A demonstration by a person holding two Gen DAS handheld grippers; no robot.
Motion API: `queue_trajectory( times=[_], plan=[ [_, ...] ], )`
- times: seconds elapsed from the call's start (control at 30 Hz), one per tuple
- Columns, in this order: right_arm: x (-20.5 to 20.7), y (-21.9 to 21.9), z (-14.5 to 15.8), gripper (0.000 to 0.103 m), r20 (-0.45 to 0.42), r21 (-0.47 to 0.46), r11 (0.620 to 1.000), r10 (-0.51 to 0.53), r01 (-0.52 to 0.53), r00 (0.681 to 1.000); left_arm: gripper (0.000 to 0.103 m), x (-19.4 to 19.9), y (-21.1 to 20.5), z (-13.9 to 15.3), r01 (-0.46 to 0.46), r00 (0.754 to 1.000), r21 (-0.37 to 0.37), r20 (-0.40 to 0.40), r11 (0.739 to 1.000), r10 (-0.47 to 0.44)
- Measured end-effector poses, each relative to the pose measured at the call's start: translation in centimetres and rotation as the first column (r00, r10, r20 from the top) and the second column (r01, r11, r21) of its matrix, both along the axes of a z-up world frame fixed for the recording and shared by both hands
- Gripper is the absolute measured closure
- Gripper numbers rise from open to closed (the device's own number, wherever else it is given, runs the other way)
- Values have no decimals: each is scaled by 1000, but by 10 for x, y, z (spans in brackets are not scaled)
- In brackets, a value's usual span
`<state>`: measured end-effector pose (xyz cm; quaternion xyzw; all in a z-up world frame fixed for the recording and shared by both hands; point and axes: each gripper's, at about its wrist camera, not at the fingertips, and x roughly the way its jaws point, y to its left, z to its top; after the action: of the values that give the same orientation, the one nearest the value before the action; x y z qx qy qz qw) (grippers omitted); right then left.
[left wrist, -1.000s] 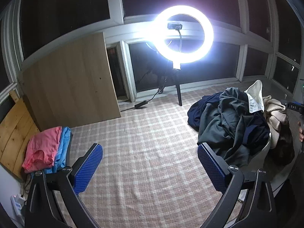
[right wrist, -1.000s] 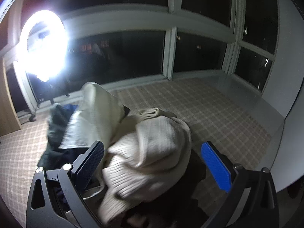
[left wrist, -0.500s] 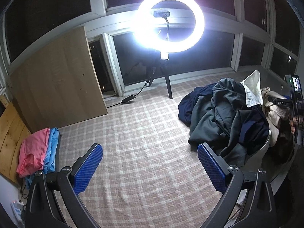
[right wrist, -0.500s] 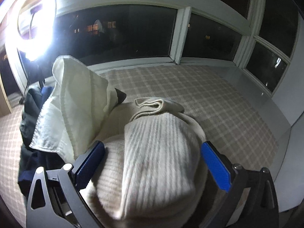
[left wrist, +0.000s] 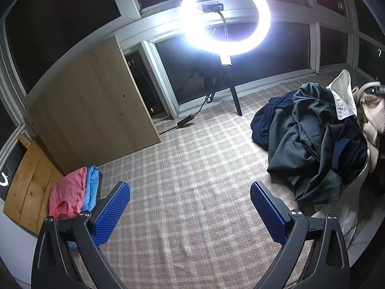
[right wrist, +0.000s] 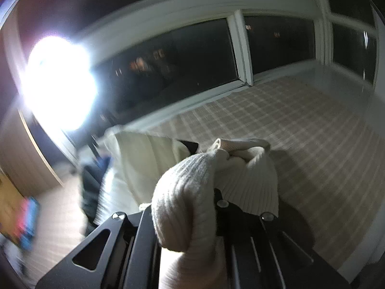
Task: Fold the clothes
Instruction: 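Grasp the cream knit sweater with the right gripper and lift it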
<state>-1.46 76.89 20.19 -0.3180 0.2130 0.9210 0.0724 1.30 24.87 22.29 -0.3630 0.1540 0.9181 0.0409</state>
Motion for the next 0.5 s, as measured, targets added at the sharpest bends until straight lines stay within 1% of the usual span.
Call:
queue_trajectory(
  times=[0.1, 0.17, 0.27, 0.37, 0.5],
  plan=[
    [11, 5, 17, 95, -50, -91, 995, -36, 31, 998, 2, 2, -9, 0, 6, 1000, 8, -1, 1000, -6],
    [16, 6, 32, 95, -85, -126, 991, -57, 46, 995, 2, 3, -16, 1, 14, 1000, 11, -2, 1000, -14],
    [32, 4, 64, 96, -153, -165, 984, -87, 62, 984, 2, 2, -29, 3, 27, 1000, 18, -8, 999, -26],
    [45, -14, 108, 96, -236, -132, 990, -85, 55, 968, 2, 2, -46, 6, 34, 999, 38, -16, 999, -34],
    [62, -65, 185, 96, -364, -62, 998, -35, 13, 931, 2, 1, -73, 9, 38, 999, 61, -20, 997, -37]
  ],
)
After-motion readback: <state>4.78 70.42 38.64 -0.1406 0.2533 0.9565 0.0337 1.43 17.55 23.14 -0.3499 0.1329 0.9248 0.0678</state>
